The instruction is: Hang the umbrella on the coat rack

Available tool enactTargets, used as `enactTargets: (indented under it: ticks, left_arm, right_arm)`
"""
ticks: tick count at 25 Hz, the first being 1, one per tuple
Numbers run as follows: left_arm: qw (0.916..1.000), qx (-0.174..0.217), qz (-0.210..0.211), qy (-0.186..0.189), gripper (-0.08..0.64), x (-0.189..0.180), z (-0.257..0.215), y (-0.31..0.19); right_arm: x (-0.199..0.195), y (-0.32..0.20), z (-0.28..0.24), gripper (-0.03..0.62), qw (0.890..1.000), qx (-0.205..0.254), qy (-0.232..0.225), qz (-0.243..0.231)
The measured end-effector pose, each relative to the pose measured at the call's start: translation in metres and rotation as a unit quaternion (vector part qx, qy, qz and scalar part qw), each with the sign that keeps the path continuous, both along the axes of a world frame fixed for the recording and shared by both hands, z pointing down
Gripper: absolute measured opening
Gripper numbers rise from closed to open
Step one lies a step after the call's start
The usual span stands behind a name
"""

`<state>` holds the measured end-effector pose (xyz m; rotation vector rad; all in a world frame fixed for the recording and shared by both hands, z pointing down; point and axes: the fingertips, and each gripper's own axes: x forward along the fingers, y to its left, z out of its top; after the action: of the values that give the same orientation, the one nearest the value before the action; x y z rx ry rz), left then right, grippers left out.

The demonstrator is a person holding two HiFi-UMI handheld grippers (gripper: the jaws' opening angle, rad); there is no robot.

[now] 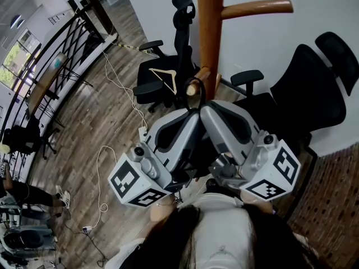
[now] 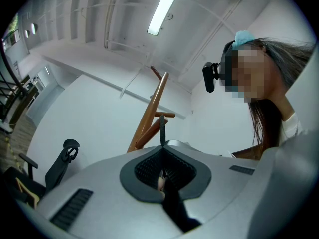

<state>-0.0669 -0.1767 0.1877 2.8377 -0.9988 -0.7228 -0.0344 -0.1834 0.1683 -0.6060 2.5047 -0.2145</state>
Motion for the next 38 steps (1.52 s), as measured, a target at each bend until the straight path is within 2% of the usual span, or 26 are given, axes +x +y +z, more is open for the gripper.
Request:
enactTargets:
  ticks: [23,38]
  left_arm:
    - [0.9992,-0.021,0.029,0.018,0.012,0.002,0.009,-0.017]
    - [0.9984,-0.020,0.046,0.026,0.012,0.002,0.005,-0.022]
  right_arm:
    - [0.004,-0.015,0.007,0.035,1.000,-0.009,0.004,0.002]
    - [0.004,-0.019,0.004,0.035,1.000,-0.005,0.003,0.000]
